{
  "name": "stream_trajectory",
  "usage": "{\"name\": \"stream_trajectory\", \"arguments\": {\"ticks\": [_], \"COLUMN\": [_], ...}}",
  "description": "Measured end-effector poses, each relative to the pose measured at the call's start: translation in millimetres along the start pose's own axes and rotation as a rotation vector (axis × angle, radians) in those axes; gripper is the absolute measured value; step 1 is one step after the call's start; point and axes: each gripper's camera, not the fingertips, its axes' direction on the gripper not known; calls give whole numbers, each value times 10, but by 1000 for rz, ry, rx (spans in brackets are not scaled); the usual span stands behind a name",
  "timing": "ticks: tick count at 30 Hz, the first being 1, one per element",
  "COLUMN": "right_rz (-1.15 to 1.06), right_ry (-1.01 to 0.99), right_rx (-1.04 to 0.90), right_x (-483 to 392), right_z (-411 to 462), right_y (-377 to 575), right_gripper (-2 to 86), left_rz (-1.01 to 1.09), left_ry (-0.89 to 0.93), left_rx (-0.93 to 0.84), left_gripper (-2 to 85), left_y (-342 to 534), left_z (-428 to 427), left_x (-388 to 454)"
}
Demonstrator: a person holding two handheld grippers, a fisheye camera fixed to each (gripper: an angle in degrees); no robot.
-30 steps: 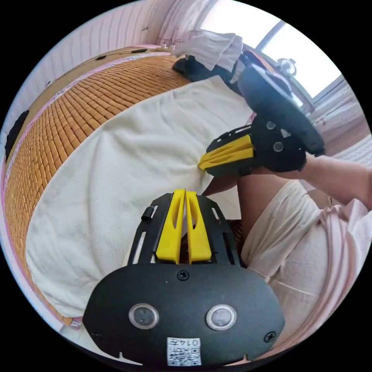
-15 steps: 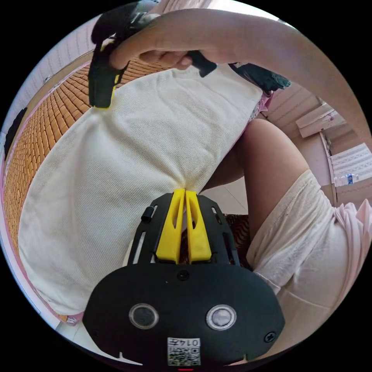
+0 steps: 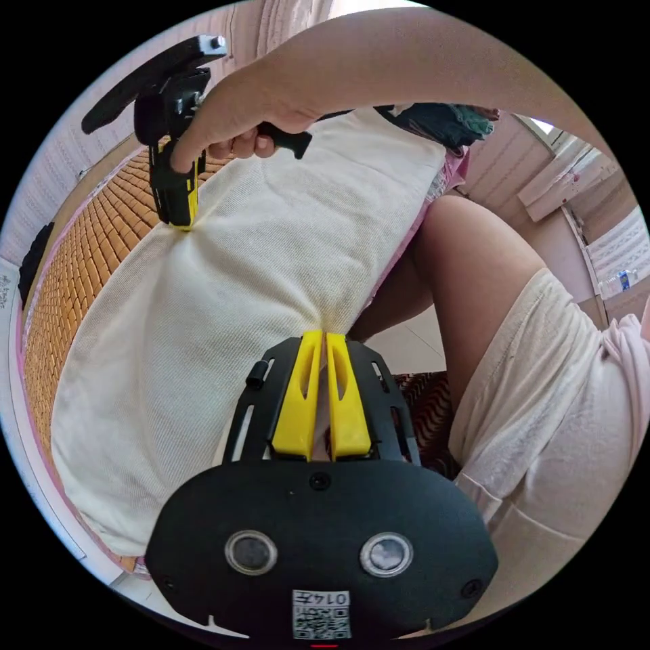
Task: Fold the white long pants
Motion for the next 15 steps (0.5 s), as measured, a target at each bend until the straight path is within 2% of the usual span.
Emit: {"name": "stream_trajectory", "arguments": {"ticks": [4, 7, 9, 10, 12, 15], "right_rz": [179, 406, 672, 739, 984, 1172], "right_ry": [-90, 5, 93, 113, 140, 69], "right_rx": [278, 396, 446, 448, 451, 514], "right_x": [514, 1017, 1476, 1590, 2015, 2440], "right_z": [-593, -940, -1108, -1130, -1184, -1192], "right_y": [997, 2041, 2891, 3088, 3784, 4407], "right_gripper": [-4, 0, 9, 13, 64, 147], "left_rz": [85, 125, 163, 169, 210, 260], "left_ry": [4, -52, -50, -44, -95, -194], "left_rx": [133, 82, -3, -23, -40, -55], "left_gripper": [83, 123, 145, 150, 159, 132], "left_y": [-15, -34, -41, -45, -58, -40], "left_z": [-235, -70, 206, 266, 386, 496], "left_x": [206, 352, 434, 450, 545, 631]}}
